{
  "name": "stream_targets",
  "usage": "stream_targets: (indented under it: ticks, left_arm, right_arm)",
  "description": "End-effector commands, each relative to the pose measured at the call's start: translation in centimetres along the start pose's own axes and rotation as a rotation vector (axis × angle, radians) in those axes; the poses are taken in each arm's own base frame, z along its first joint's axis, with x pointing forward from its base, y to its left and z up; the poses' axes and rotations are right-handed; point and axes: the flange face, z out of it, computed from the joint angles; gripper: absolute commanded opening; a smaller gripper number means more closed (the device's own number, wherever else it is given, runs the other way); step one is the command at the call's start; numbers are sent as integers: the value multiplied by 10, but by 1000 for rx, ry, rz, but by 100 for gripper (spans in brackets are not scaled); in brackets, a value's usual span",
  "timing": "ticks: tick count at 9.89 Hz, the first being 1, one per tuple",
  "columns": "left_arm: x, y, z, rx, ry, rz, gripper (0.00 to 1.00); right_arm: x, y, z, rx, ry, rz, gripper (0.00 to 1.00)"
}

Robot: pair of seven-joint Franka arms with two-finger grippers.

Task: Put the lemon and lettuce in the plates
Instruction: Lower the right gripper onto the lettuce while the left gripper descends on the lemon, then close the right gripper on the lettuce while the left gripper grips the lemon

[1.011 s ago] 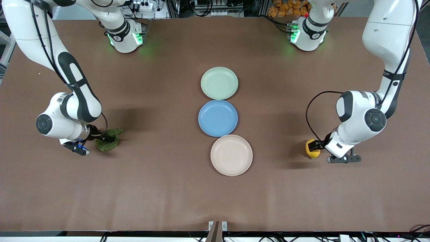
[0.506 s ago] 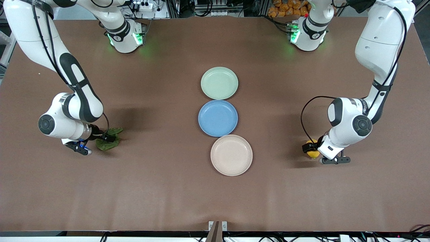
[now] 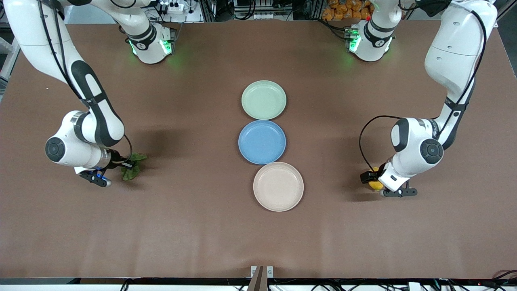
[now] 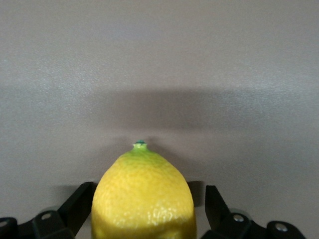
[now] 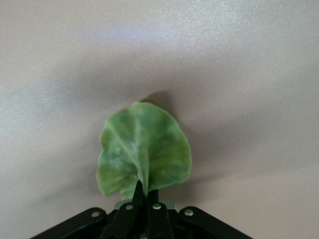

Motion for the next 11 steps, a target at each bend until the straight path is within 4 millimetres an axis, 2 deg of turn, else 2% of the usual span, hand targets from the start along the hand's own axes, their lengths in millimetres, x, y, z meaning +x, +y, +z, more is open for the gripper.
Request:
stream_targets:
  ticks: [1,3,4,5,7,8,9,11]
  left_arm:
    - [-6,4,6,-12,2,-8,100]
    - [-7,1,13,-14,18,-10,100]
    - [-7,2,14,-13,19,-5,95]
    - [-8,1,14,-9,17,7,72]
    - [-10,2,15,3,15,36,45]
    - [-9,1,14,5,17,40,40]
    - [-8,2,9,7,22,50,40]
    - [-3,6,-14,12,29,77,39]
  right_arm:
    - [-9,-5,-37,10,-24,-9,2]
    - [-16,-15,-44,7,-34,-17,2]
    - [-22,-25,-44,3,-44,-32,3]
    - [-30,-37,-44,0,-57,-53,4]
    - [-51,-70,-46,28,-87,-52,7]
    - [-61,-87,-48,22,-92,-23,7]
    - [-73,-108,-46,10,-92,7,7]
    - [-103,-159,-41,-15,-87,69,7]
